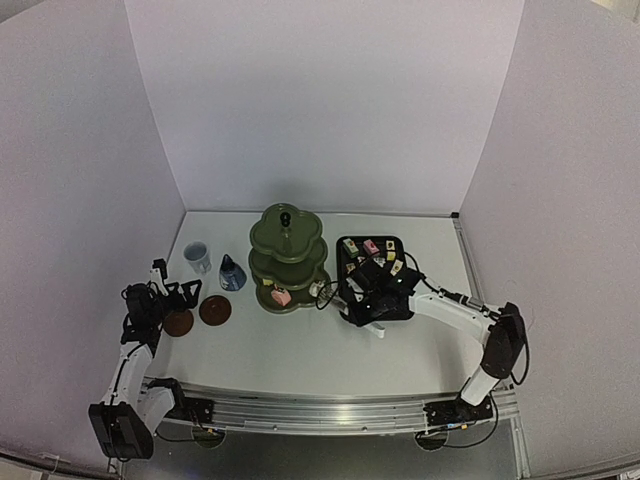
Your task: Serve the afternoon tea
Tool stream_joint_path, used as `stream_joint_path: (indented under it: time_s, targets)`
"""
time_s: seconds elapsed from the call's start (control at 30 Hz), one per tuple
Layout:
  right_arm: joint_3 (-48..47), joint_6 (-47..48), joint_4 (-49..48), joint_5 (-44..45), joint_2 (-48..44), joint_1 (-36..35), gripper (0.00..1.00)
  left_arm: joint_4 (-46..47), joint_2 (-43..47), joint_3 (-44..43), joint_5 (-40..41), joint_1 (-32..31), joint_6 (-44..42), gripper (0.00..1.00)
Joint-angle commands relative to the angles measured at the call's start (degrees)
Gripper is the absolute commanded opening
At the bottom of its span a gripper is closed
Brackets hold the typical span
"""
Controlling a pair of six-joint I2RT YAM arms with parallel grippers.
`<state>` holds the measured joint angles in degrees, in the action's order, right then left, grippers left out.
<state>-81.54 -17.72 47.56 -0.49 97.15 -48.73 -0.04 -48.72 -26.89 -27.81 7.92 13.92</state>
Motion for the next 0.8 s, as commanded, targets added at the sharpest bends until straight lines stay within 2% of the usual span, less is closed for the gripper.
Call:
stream_joint_path:
  time_s: [0.0,0.33,0.67,0.77]
  targets:
    - [-4.9,2.2,-3.5,-0.3,3.6,0.1,0.00,0.4,1.0,-2.1,0.6,-0.1,-0.3,1.00]
    - [-8.7,2.1,-4.7,2.4,11.3,0.1,0.00,0.4,0.9,-2.5,1.1,-0.1,-1.4,1.00]
    - [-9.2,1.5,-5.6,3.8,13.1,0.1,0.00,0.4,0.3,-2.3,1.2,-0.1,-1.4,1.00]
    - [-9.1,1.2,-5.6,4.3,13.4,0.2,0.06,0.4,0.2,-2.3,1.3,-0.1,-1.3,1.00]
